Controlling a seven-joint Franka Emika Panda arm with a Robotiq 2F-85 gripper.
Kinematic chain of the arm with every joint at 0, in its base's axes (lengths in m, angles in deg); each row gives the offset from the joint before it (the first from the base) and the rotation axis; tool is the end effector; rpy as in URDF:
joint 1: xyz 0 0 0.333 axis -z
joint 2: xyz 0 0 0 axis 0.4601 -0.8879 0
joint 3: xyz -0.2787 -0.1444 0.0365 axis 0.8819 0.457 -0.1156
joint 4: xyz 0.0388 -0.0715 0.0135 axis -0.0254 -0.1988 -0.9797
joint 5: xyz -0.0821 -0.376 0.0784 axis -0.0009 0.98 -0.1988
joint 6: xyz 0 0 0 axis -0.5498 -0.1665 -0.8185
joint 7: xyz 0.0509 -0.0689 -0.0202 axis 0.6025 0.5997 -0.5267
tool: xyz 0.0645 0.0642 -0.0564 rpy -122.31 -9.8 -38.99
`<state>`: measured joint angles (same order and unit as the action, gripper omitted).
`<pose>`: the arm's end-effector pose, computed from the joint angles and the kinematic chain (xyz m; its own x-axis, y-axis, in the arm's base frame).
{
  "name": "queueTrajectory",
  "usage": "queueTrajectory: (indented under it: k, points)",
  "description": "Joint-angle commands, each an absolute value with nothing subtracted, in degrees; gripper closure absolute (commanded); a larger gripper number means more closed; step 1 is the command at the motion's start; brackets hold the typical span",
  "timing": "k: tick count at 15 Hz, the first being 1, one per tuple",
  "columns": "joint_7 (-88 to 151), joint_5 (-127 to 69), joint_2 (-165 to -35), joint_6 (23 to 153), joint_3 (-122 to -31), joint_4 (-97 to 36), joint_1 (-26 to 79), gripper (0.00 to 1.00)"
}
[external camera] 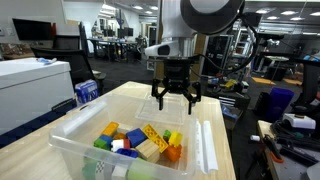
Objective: Put the yellow block in the storage box
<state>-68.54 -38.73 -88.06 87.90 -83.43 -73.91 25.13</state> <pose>0.4890 0.0463 0.2809 -0.0974 0.9911 0.0908 0.9885 0.1069 -0.1071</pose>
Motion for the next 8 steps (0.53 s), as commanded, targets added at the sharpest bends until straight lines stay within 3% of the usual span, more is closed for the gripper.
queueTrajectory:
  k: [1,8]
  points:
    - [-66.8,-39.0,-84.4,86.8,-83.1,-73.1,26.1,0.0]
    - [-56.8,-37.9,-76.4,83.8,-78.4,-66.3,28.3,0.0]
